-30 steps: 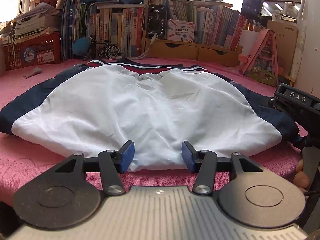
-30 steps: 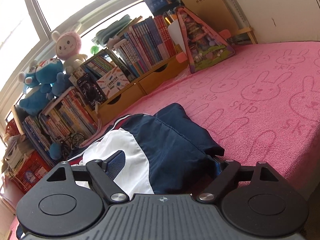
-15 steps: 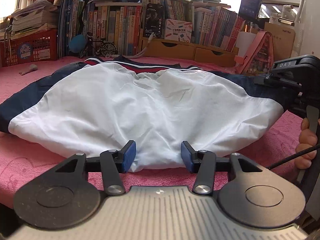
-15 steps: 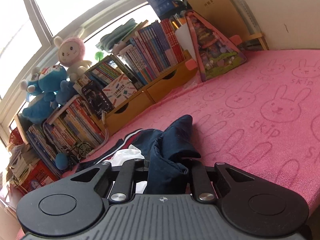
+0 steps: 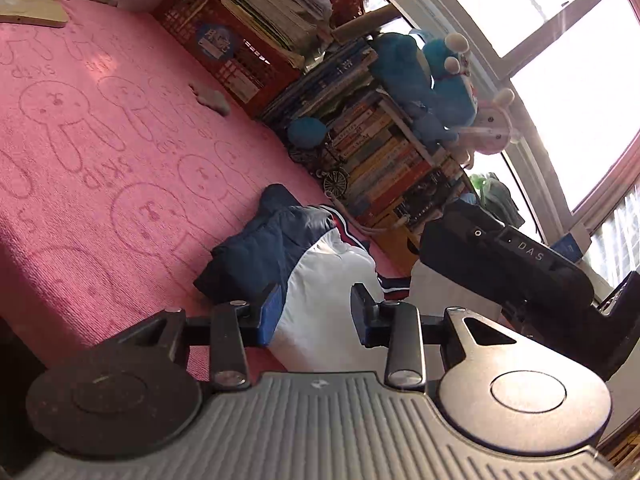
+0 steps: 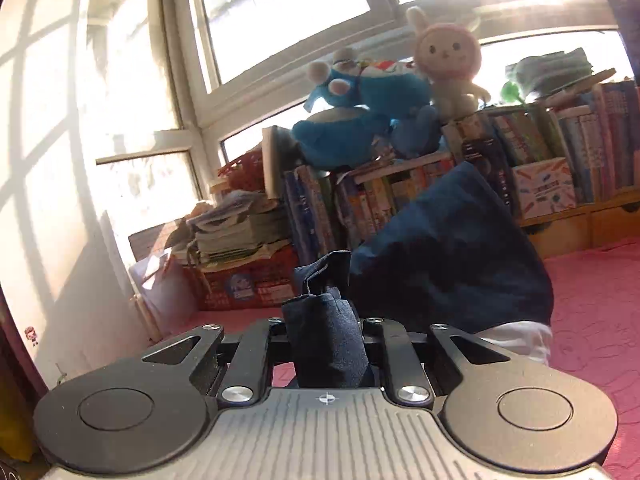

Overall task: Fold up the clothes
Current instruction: 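Grasp the navy side edge with both tools and fold it over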

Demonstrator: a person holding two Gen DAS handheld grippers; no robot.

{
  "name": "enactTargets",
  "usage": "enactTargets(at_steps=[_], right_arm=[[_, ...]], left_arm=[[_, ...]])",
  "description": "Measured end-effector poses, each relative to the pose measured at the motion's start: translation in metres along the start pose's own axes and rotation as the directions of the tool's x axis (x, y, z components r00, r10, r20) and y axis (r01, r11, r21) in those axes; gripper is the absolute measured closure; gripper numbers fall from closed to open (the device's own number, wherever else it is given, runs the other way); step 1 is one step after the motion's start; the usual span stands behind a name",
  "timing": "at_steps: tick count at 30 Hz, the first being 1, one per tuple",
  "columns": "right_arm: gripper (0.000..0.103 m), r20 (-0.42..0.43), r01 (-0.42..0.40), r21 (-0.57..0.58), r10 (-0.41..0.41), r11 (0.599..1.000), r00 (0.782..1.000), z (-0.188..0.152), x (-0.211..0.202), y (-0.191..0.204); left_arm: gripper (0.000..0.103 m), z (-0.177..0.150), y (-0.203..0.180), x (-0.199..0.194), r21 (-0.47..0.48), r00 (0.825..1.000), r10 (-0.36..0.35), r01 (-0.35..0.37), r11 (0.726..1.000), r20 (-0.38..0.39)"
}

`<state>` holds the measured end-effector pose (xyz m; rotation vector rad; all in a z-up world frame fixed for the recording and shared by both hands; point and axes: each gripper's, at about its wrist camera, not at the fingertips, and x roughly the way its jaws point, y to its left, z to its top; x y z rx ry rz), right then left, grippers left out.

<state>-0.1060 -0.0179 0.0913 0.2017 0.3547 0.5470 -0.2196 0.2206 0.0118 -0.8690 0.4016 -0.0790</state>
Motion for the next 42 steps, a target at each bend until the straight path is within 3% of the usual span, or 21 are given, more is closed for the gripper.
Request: enactTargets(at_steps=[2, 4, 5, 7, 9, 12, 15, 18, 22, 25, 27, 29, 30, 33, 34, 35, 36, 37, 40, 42], right_arm=[[0.076, -0.107, -0.058, -0.043, 0.054, 0.997, 0.993, -0.016, 0.028, 0.02], [0.067, -0.18, -0.095, -0.046, 0.085, 0.994, 0.98, -0.031, 0.033, 0.024], [0.063, -0.172, -0.113, -0.044, 0.104, 0.993, 0.98, -0.035, 0.025, 0.021], [0.034, -0.133, -0.137, -0.05, 0.13, 0.989, 0.983, -0.042, 0.001, 0.01], [0.027, -0.073, -0.124, -0.072, 0.119, 0.99, 0.99, -0.043, -0.031, 0.002], [0.017, -0.007, -0.033, -0.11, 0.032, 0.993, 0.999, -0.048, -0.072, -0.009], [0.016, 0.008, 0.124, -0.164, -0.124, 0.979, 0.992, -0.068, -0.097, -0.018], [0.016, -0.021, 0.242, -0.195, -0.251, 0.951, 0.968, -0.095, -0.11, -0.023], [0.016, -0.081, 0.327, -0.1, -0.335, 0.94, 0.939, -0.125, -0.106, -0.027], [0.016, -0.092, 0.355, 0.007, -0.352, 0.935, 0.931, -0.14, -0.102, -0.031], [0.016, -0.076, 0.365, 0.045, -0.361, 0.93, 0.929, -0.144, -0.099, -0.03], [0.017, -0.056, 0.383, 0.015, -0.382, 0.924, 0.923, -0.145, -0.092, -0.024], [0.017, -0.048, 0.39, -0.011, -0.39, 0.921, 0.92, -0.145, -0.088, -0.019], [0.018, -0.02, 0.408, -0.079, -0.41, 0.91, 0.912, -0.146, -0.079, -0.008], [0.018, -0.014, 0.411, -0.096, -0.414, 0.907, 0.91, -0.146, -0.077, -0.005], [0.018, -0.01, 0.414, -0.107, -0.417, 0.904, 0.909, -0.147, -0.075, -0.002], [0.018, -0.008, 0.415, -0.107, -0.418, 0.904, 0.908, -0.148, -0.073, -0.001], [0.019, -0.009, 0.413, -0.099, -0.415, 0.906, 0.91, -0.149, -0.072, 0.0], [0.022, -0.015, 0.421, -0.077, -0.423, 0.904, 0.906, -0.149, -0.07, -0.001], [0.024, 0.001, 0.454, -0.077, -0.455, 0.888, 0.89, -0.147, -0.071, 0.0]], left_arm=[[0.065, 0.007, 0.012, -0.006, -0.037, 1.0, 0.017, -0.016, 0.999, 0.023], [0.054, 0.008, 0.018, -0.007, -0.065, 1.0, 0.002, 0.0, 0.998, 0.027], [0.051, 0.008, 0.019, -0.006, -0.075, 1.0, -0.012, 0.014, 0.997, 0.022], [0.048, 0.005, 0.018, 0.002, -0.072, 0.999, -0.041, 0.041, 0.997, -0.007], [0.042, 0.001, 0.011, 0.014, -0.058, 0.997, -0.063, 0.06, 0.997, -0.043], [0.037, -0.007, 0.0, 0.031, -0.057, 0.989, -0.116, 0.111, 0.992, -0.093], [0.03, -0.014, -0.012, 0.045, -0.061, 0.977, -0.172, 0.165, 0.984, -0.129], [0.023, -0.021, -0.02, 0.059, -0.064, 0.974, -0.169, 0.161, 0.985, -0.15], [0.02, -0.029, -0.028, 0.08, -0.075, 0.977, -0.14, 0.129, 0.989, -0.159], [0.02, -0.033, -0.032, 0.093, -0.087, 0.983, -0.112, 0.1, 0.991, -0.145], [0.029, -0.032, -0.034, 0.098, -0.09, 0.989, -0.088, 0.078, 0.993, -0.119], [0.066, -0.029, -0.037, 0.099, -0.065, 0.994, -0.058, 0.052, 0.997, -0.093], [0.073, -0.026, -0.04, 0.1, -0.039, 0.997, -0.036, 0.033, 0.999, -0.075], [0.074, -0.022, -0.046, 0.099, 0.011, 0.998, -0.017, 0.018, 1.0, -0.056], [0.062, -0.022, -0.047, 0.1, 0.018, 0.998, -0.018, 0.019, 1.0, -0.064], [0.035, -0.023, -0.048, 0.104, 0.014, 0.996, -0.031, 0.032, 0.999, -0.084], [0.026, -0.024, -0.048, 0.109, 0.002, 0.992, -0.053, 0.054, 0.999, -0.112], [0.026, -0.026, -0.049, 0.112, -0.001, 0.99, -0.064, 0.065, 0.998, -0.125], [0.086, -0.023, -0.056, 0.113, 0.07, 0.996, -0.009, 0.015, 0.997, -0.084], [0.093, -0.016, -0.056, 0.103, 0.089, 0.999, -0.026, 0.028, 0.996, -0.025]])
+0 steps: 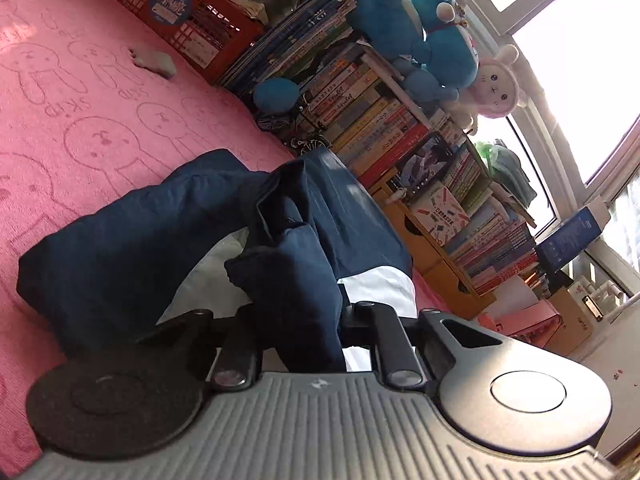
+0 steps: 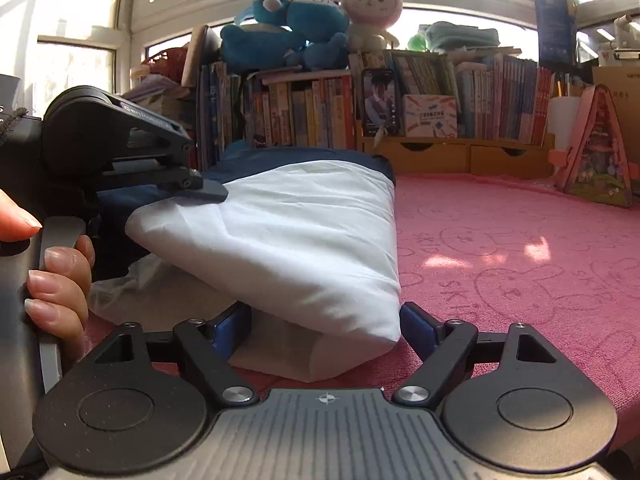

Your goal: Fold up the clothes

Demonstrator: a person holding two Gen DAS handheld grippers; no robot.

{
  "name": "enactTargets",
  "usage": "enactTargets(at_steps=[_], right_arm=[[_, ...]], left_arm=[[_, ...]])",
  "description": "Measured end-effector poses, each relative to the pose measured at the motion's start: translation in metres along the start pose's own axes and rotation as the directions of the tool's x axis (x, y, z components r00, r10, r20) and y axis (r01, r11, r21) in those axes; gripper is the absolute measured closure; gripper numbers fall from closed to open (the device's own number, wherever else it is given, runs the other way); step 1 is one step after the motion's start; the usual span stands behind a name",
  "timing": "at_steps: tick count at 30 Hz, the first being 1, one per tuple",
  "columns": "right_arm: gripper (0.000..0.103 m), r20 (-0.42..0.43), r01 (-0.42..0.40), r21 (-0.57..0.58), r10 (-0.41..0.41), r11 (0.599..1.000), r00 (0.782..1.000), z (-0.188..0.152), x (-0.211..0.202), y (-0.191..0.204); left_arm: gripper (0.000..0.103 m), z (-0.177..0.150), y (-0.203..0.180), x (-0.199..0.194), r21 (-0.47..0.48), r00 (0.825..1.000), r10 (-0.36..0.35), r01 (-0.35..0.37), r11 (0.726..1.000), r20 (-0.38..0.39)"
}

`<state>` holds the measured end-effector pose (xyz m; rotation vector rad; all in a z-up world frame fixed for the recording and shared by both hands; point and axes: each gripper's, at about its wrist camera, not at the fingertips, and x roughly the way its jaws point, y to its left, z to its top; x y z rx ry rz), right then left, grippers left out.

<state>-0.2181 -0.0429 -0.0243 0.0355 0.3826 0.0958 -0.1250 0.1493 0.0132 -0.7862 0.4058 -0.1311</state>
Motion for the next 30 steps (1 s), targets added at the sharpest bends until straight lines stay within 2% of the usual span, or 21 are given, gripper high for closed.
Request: enactTargets(at_steps=[4, 6, 9, 14, 19, 23, 26, 30], right_arm=[[0.026, 0.034, 0.087, -0.005, -0.087, 0.996, 0.996, 0.004, 0.001, -0.007], [0.026, 0.031, 0.065, -0.013, -0.065, 0.998, 0.997, 0.004, 0.003, -0.009], [0.026, 0.053, 0.075, -0.075, -0.071, 0.994, 0.996, -0.001, 0.001, 0.0], [0.026, 0.07, 0.077, -0.137, -0.068, 0.988, 0.995, -0.004, -0.001, 0.006], [0.026, 0.075, 0.077, -0.158, -0.066, 0.984, 0.995, -0.006, -0.002, 0.002], [0.026, 0.074, 0.064, -0.149, -0.053, 0.987, 0.996, -0.003, -0.003, -0.004], [0.026, 0.071, 0.048, -0.147, -0.038, 0.988, 0.997, -0.001, -0.003, -0.007], [0.026, 0.063, 0.038, -0.141, -0.03, 0.989, 0.998, -0.001, -0.002, -0.009]], left_arm=[[0.095, 0.01, -0.004, -0.027, 0.134, 0.993, 0.035, -0.05, 0.99, 0.113], [0.095, 0.012, 0.001, -0.036, 0.157, 0.99, 0.054, -0.075, 0.985, 0.133], [0.095, 0.008, 0.011, -0.044, 0.183, 0.982, 0.105, -0.133, 0.974, 0.154], [0.094, 0.0, 0.023, -0.048, 0.221, 0.975, 0.158, -0.19, 0.957, 0.156], [0.087, -0.005, 0.023, -0.051, 0.323, 0.969, 0.181, -0.227, 0.919, 0.167], [0.081, -0.004, 0.034, -0.057, 0.315, 0.969, 0.197, -0.236, 0.919, 0.15], [0.081, -0.005, 0.041, -0.06, 0.313, 0.967, 0.21, -0.246, 0.917, 0.143], [0.08, -0.006, 0.044, -0.064, 0.35, 0.946, 0.266, -0.317, 0.881, 0.187]])
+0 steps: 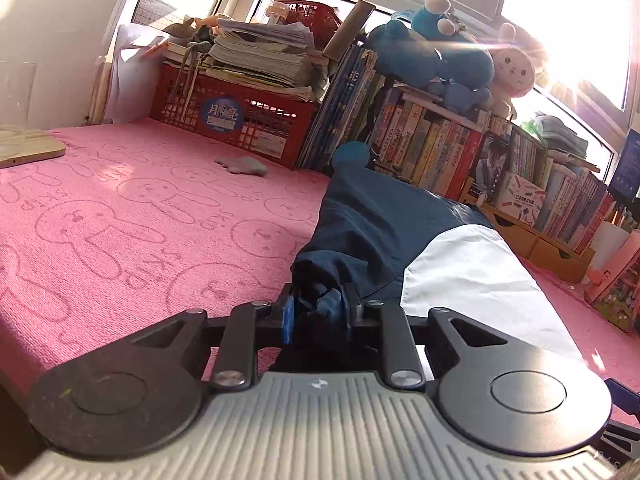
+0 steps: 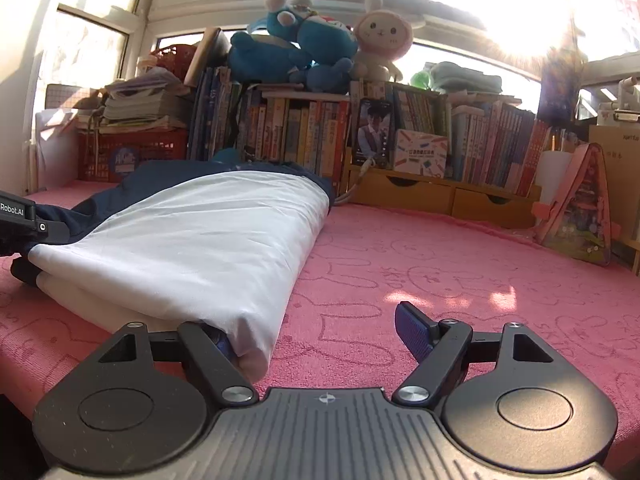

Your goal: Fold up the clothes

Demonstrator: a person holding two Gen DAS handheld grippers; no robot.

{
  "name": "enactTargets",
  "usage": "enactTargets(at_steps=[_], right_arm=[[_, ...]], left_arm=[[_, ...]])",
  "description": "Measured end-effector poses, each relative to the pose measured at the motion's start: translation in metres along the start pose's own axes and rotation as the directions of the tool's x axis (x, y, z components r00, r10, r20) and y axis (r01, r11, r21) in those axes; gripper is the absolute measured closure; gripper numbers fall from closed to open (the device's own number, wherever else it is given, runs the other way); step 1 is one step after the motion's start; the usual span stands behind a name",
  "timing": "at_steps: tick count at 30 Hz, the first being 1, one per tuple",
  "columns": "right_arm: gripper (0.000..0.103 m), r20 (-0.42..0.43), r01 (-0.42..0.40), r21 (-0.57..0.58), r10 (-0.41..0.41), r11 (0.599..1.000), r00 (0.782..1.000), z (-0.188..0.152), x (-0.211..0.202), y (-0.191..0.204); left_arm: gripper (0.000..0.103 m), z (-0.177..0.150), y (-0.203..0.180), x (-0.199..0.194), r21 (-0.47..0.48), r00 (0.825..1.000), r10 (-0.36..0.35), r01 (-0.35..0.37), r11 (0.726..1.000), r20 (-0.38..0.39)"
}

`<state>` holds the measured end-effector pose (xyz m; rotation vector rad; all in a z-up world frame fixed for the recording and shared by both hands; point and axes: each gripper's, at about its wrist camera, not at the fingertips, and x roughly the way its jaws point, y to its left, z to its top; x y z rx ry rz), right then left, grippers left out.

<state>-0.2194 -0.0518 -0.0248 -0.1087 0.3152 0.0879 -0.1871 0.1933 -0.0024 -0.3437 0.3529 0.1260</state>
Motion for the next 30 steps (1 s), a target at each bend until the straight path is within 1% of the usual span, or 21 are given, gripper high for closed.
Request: enactTargets(at_steps=[2, 3, 4, 5, 7, 9, 13, 15, 16, 18, 19, 20, 21, 23, 24, 25, 26, 27, 28, 29, 30], right_arm=[[0.027, 0.0, -0.006, 0.001, 0.006, 1.0, 1.0, -0.001, 0.0, 0.001], [0.03, 0.004, -0.015, -0.005, 0.015, 1.0, 1.0, -0.001, 0.0, 0.002], [0.036, 0.008, -0.025, -0.013, 0.026, 1.0, 1.0, -0.002, -0.001, 0.004], [0.04, 0.012, -0.036, -0.02, 0.036, 0.999, 0.999, -0.002, -0.002, 0.006], [0.055, 0.015, -0.06, -0.042, 0.061, 0.997, 0.998, -0.003, -0.003, 0.011], [0.06, 0.018, -0.071, -0.052, 0.072, 0.996, 0.997, -0.004, -0.004, 0.014], [0.064, 0.036, -0.077, -0.068, 0.079, 0.995, 0.996, -0.003, -0.005, 0.018], [0.065, 0.045, -0.082, -0.072, 0.085, 0.994, 0.995, -0.002, -0.006, 0.019], [0.066, 0.047, -0.085, -0.073, 0.089, 0.994, 0.995, -0.002, -0.006, 0.019], [0.069, 0.05, -0.096, -0.077, 0.1, 0.992, 0.994, -0.002, -0.006, 0.019], [0.072, 0.052, -0.101, -0.08, 0.106, 0.992, 0.993, -0.002, -0.006, 0.019], [0.073, 0.056, -0.106, -0.086, 0.111, 0.991, 0.992, -0.003, -0.007, 0.02], [0.077, 0.059, -0.112, -0.091, 0.117, 0.99, 0.991, -0.003, -0.008, 0.021], [0.077, 0.066, -0.115, -0.089, 0.121, 0.989, 0.991, -0.004, -0.008, 0.02], [0.078, 0.069, -0.116, -0.087, 0.122, 0.989, 0.99, -0.004, -0.009, 0.02], [0.078, 0.071, -0.119, -0.083, 0.125, 0.989, 0.99, -0.004, -0.009, 0.02], [0.078, 0.072, -0.122, -0.081, 0.128, 0.989, 0.989, -0.004, -0.009, 0.019], [0.078, 0.073, -0.124, -0.08, 0.13, 0.989, 0.989, -0.003, -0.009, 0.019], [0.078, 0.074, -0.126, -0.078, 0.132, 0.989, 0.989, -0.003, -0.009, 0.018], [0.078, 0.075, -0.128, -0.077, 0.134, 0.989, 0.988, -0.003, -0.009, 0.018], [0.078, 0.075, -0.13, -0.075, 0.136, 0.989, 0.988, -0.003, -0.009, 0.018]], left_arm=[[0.078, 0.0, 0.004, 0.001, 0.009, 1.0, 0.012, -0.012, 1.0, -0.001], [0.077, -0.001, 0.004, 0.001, 0.024, 1.0, 0.017, -0.017, 1.0, 0.0], [0.077, -0.001, 0.002, 0.0, 0.047, 1.0, 0.024, -0.024, 0.999, 0.003], [0.077, -0.002, 0.001, 0.0, 0.07, 1.0, 0.031, -0.031, 0.997, 0.005], [0.076, -0.003, -0.001, 0.0, 0.115, 0.999, 0.044, -0.045, 0.992, 0.008], [0.075, -0.004, -0.003, -0.001, 0.15, 0.998, 0.054, -0.055, 0.987, 0.009], [0.073, -0.007, 0.0, -0.003, 0.196, 0.997, 0.073, -0.072, 0.978, 0.004], [0.074, -0.011, 0.002, -0.002, 0.249, 0.99, 0.141, -0.14, 0.958, 0.012], [0.073, -0.013, 0.004, -0.003, 0.273, 0.988, 0.151, -0.151, 0.95, 0.02], [0.073, -0.013, 0.006, -0.008, 0.316, 0.99, 0.134, -0.137, 0.939, 0.032], [0.075, -0.011, 0.004, -0.01, 0.342, 0.99, 0.139, -0.141, 0.929, 0.032], [0.078, -0.008, 0.002, -0.015, 0.37, 0.99, 0.134, -0.14, 0.918, 0.043], [0.078, -0.004, -0.002, -0.021, 0.397, 0.991, 0.122, -0.137, 0.907, 0.062], [0.078, 0.01, -0.008, -0.034, 0.436, 0.995, 0.045, -0.077, 0.897, 0.083], [0.078, 0.015, -0.015, -0.04, 0.476, 0.996, -0.006, -0.037, 0.878, 0.089], [0.079, 0.019, -0.024, -0.046, 0.531, 0.994, -0.06, 0.004, 0.848, 0.088], [0.078, 0.023, -0.033, -0.052, 0.583, 0.99, -0.114, 0.044, 0.811, 0.084], [0.077, 0.024, -0.043, -0.057, 0.639, 0.984, -0.167, 0.086, 0.765, 0.067], [0.076, 0.023, -0.052, -0.062, 0.694, 0.976, -0.216, 0.129, 0.708, 0.039], [0.076, 0.018, -0.062, -0.064, 0.748, 0.965, -0.262, 0.176, 0.64, -0.003], [0.075, 0.012, -0.071, -0.066, 0.796, 0.952, -0.302, 0.225, 0.562, -0.056]])
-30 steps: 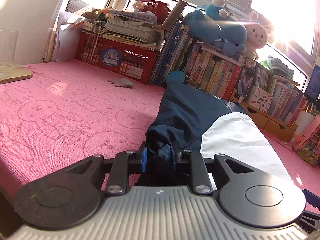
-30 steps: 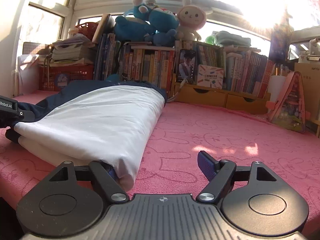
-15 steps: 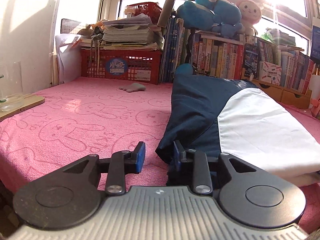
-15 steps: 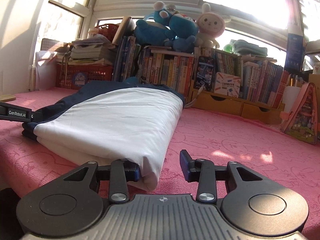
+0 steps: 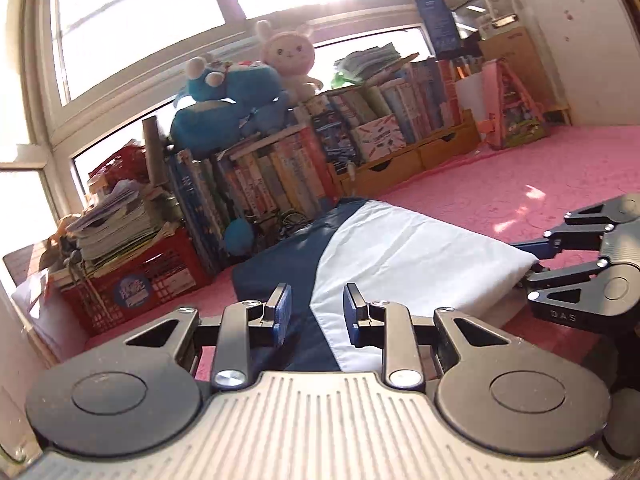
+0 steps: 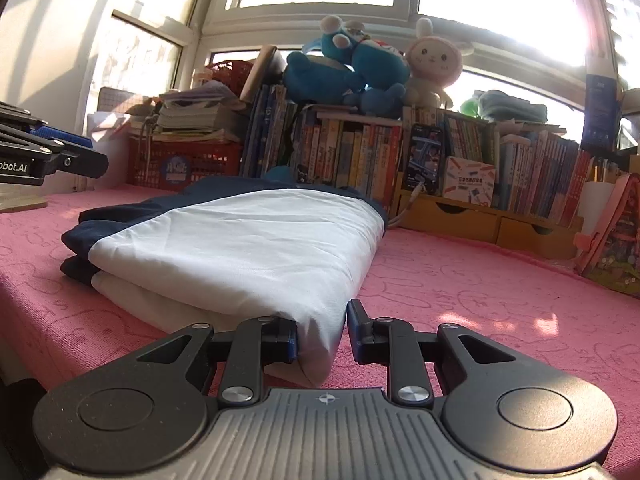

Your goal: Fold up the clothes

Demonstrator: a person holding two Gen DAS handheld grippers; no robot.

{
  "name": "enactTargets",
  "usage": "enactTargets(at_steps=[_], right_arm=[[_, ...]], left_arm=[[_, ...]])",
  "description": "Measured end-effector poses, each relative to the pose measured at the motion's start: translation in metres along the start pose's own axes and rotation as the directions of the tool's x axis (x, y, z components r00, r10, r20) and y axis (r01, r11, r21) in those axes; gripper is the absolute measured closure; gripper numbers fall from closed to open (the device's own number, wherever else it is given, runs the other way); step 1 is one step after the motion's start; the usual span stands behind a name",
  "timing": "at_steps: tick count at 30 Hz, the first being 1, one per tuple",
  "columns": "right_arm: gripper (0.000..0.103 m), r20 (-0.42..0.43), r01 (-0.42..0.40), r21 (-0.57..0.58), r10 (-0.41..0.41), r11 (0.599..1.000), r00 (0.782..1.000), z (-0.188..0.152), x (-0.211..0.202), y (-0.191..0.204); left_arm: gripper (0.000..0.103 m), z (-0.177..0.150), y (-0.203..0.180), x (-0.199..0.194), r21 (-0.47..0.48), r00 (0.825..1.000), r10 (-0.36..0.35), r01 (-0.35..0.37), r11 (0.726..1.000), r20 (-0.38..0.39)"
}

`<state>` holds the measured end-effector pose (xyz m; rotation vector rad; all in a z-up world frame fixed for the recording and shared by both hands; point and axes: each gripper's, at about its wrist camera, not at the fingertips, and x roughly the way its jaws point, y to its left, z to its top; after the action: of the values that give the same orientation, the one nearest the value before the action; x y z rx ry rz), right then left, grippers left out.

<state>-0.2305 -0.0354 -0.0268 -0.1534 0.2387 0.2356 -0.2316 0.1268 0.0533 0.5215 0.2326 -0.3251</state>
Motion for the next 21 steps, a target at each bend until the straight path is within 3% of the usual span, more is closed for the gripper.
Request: enactTargets(at_steps=[2, 4, 11, 15, 19, 21], right_arm=[[0.078, 0.002, -0.001, 0.001, 0.001, 1.0, 1.0, -0.001, -0.001, 0.0], [0.078, 0.005, -0.002, 0.006, 0.002, 1.0, 1.0, -0.001, -0.001, -0.001], [0.078, 0.011, -0.014, 0.04, 0.014, 0.999, 1.0, 0.0, -0.003, -0.004], [0.078, 0.012, -0.021, 0.058, 0.02, 0.998, 1.0, 0.002, -0.003, -0.006], [0.08, 0.012, -0.023, 0.068, 0.022, 0.997, 1.0, 0.003, -0.003, -0.006], [0.08, 0.01, -0.02, 0.066, 0.02, 0.998, 1.0, 0.003, -0.003, -0.006]], left_arm=[[0.075, 0.004, -0.02, 0.005, 0.142, 0.994, -0.111, 0.111, 0.984, -0.01], [0.075, 0.003, -0.035, 0.014, 0.242, 0.987, -0.159, 0.16, 0.957, -0.027], [0.07, -0.001, -0.06, 0.037, 0.37, 0.961, -0.267, 0.272, 0.888, -0.068], [0.056, -0.003, -0.07, 0.042, 0.436, 0.959, -0.277, 0.277, 0.857, -0.064], [0.058, -0.003, -0.081, 0.05, 0.485, 0.966, -0.252, 0.246, 0.839, -0.053], [0.07, -0.002, -0.083, 0.053, 0.492, 0.971, -0.232, 0.226, 0.841, -0.049]])
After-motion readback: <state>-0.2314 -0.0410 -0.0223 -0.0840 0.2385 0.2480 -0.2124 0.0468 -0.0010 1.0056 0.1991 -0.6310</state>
